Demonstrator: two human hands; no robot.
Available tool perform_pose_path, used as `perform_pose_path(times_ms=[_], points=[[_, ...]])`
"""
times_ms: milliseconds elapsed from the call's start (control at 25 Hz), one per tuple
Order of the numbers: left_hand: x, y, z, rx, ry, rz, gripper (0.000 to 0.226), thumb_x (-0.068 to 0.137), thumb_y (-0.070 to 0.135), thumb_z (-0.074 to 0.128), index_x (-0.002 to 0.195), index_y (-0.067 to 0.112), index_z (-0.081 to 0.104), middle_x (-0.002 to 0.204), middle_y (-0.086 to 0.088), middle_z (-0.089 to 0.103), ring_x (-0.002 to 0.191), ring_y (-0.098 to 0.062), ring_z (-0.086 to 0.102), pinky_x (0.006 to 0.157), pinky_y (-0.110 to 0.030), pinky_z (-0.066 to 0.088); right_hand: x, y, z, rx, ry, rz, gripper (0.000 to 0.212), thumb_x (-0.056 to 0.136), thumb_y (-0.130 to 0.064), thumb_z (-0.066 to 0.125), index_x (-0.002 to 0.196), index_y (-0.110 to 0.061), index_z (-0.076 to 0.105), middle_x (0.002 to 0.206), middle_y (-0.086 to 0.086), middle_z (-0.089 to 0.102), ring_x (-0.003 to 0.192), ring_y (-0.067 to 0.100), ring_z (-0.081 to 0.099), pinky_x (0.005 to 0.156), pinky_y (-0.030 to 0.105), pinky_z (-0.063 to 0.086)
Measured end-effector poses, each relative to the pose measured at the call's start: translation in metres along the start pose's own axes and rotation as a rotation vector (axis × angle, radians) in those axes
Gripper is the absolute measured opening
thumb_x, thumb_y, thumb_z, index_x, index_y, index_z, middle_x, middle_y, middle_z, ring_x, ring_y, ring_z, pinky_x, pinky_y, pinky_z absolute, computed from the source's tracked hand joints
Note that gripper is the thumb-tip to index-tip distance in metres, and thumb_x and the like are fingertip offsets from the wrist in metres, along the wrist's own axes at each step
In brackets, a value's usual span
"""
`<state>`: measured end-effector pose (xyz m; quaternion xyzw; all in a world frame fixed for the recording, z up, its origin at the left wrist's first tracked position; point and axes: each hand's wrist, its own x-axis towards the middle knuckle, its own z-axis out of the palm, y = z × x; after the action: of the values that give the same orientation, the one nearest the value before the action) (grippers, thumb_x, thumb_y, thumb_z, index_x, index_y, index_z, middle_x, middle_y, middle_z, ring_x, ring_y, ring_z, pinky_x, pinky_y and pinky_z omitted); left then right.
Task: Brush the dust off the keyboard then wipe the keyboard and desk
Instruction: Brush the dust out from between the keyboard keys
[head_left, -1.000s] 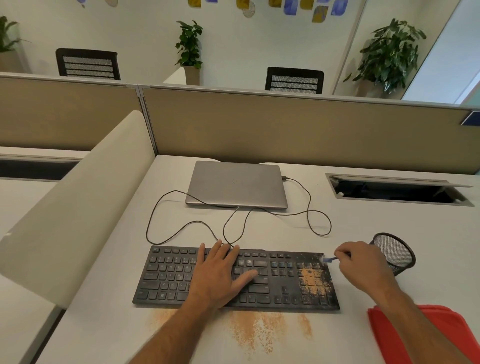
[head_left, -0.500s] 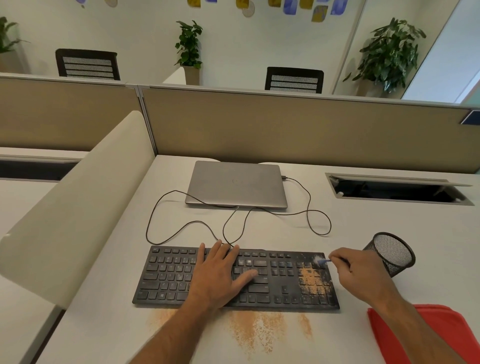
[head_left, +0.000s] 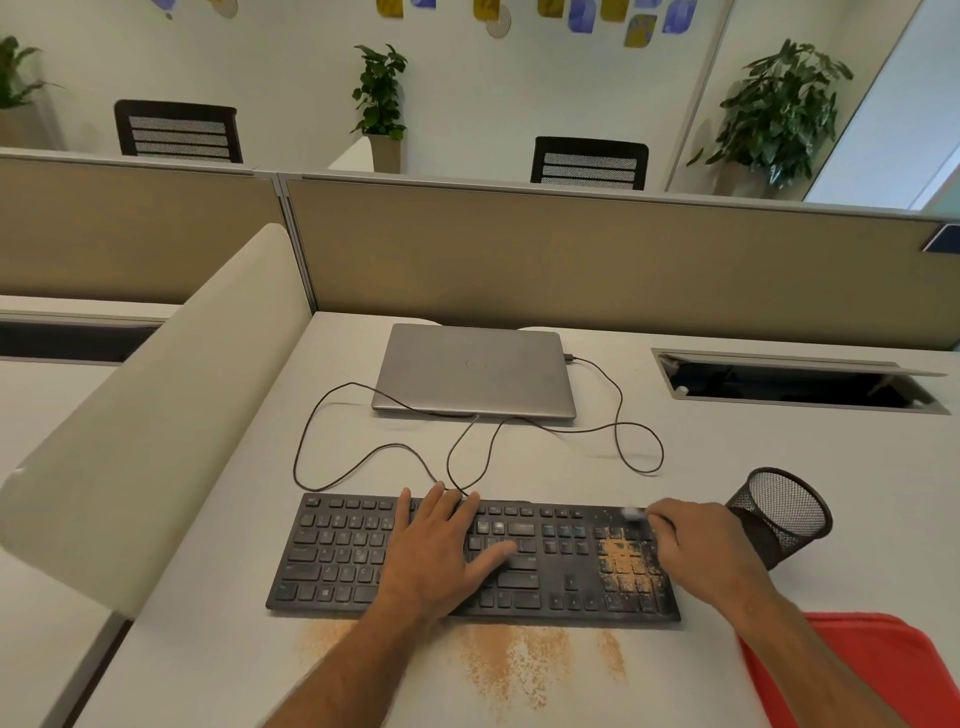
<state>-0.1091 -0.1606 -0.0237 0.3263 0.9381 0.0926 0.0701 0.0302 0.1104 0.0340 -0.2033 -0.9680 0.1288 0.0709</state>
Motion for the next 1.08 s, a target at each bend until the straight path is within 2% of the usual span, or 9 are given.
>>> perform_pose_path(times_ms=[200,360,440,520,600,720,880,960,1080], points=[[0.0,0.0,0.001,0.006,-0.001,-0.001,0.094,0.083,0.09,0.01,0.156,0.033,0.024,0.16,0.008,0.029,0.153,-0.015,0.011,0.124,-0.052,-0.003,0.003,-0.003,-0.003,0.187,0.175,0.036,0.013,0.089,-0.012,0.061,0.093,-0.014,0.073,0.073,-0.005,0.071,0.062,0.007,0.062,0.058,0.016,0.043],[0.0,0.0,0.001,0.003,-0.003,0.002,0.093,0.084,0.09,0.012,0.156,0.032,0.023,0.16,0.008,0.029,0.153,-0.016,0.011,0.124,-0.051,-0.004,0.002,-0.008,0.004,0.094,-0.001,-0.001,0.017,0.091,-0.018,0.057,0.098,-0.018,0.073,0.083,-0.006,0.072,0.069,0.007,0.062,0.063,0.017,0.044],[0.0,0.0,0.001,-0.008,-0.005,0.002,0.093,0.084,0.09,0.013,0.157,0.032,0.023,0.161,0.007,0.029,0.153,-0.016,0.011,0.124,-0.051,-0.005,0.001,-0.012,0.003,0.178,0.029,-0.029,0.015,0.089,-0.014,0.06,0.095,-0.017,0.074,0.079,-0.007,0.072,0.067,0.005,0.061,0.061,0.015,0.044],[0.0,0.0,0.001,-0.008,-0.008,0.002,0.093,0.084,0.09,0.012,0.156,0.032,0.024,0.161,0.007,0.028,0.153,-0.017,0.011,0.124,-0.052,-0.005,0.004,-0.013,0.003,0.238,0.09,0.015,0.017,0.091,-0.014,0.06,0.101,-0.014,0.073,0.085,-0.003,0.073,0.074,0.009,0.064,0.07,0.021,0.051],[0.001,0.0,0.0,0.001,-0.014,0.003,0.094,0.084,0.09,0.011,0.156,0.032,0.023,0.161,0.007,0.028,0.153,-0.016,0.01,0.124,-0.052,-0.004,0.005,-0.013,0.005,0.188,0.015,0.008,0.02,0.092,-0.018,0.057,0.106,-0.017,0.071,0.09,-0.003,0.073,0.078,0.01,0.064,0.075,0.024,0.052],[0.0,0.0,0.0,-0.005,-0.015,0.002,0.095,0.083,0.09,0.01,0.156,0.032,0.023,0.161,0.007,0.028,0.153,-0.017,0.01,0.124,-0.052,-0.005,0.004,-0.014,0.005,0.158,-0.033,-0.055,0.016,0.089,-0.017,0.06,0.093,-0.021,0.074,0.079,-0.011,0.071,0.069,0.006,0.062,0.062,0.016,0.045],[0.0,0.0,0.001,-0.003,-0.006,0.004,0.095,0.083,0.091,0.01,0.157,0.032,0.023,0.161,0.006,0.028,0.153,-0.017,0.011,0.124,-0.052,-0.004,0.004,-0.016,0.004,0.153,-0.009,-0.07,0.016,0.09,-0.018,0.059,0.096,-0.022,0.073,0.08,-0.009,0.071,0.068,0.007,0.062,0.062,0.016,0.045],[0.0,0.0,0.002,0.005,-0.015,0.002,0.096,0.082,0.091,0.009,0.157,0.032,0.021,0.162,0.006,0.027,0.153,-0.017,0.009,0.124,-0.052,-0.005,0.001,-0.014,0.005,0.083,-0.043,-0.083,0.015,0.088,-0.019,0.059,0.091,-0.023,0.073,0.074,-0.011,0.069,0.062,0.005,0.058,0.055,0.011,0.036],[-0.001,0.0,0.001,0.011,-0.02,0.0,0.096,0.082,0.091,0.008,0.157,0.032,0.019,0.163,0.006,0.024,0.154,-0.017,0.007,0.124,-0.052,-0.006,-0.001,-0.012,0.003,0.119,0.059,-0.094,0.013,0.085,-0.013,0.063,0.085,-0.021,0.073,0.066,-0.013,0.066,0.056,0.002,0.056,0.052,0.011,0.033]])
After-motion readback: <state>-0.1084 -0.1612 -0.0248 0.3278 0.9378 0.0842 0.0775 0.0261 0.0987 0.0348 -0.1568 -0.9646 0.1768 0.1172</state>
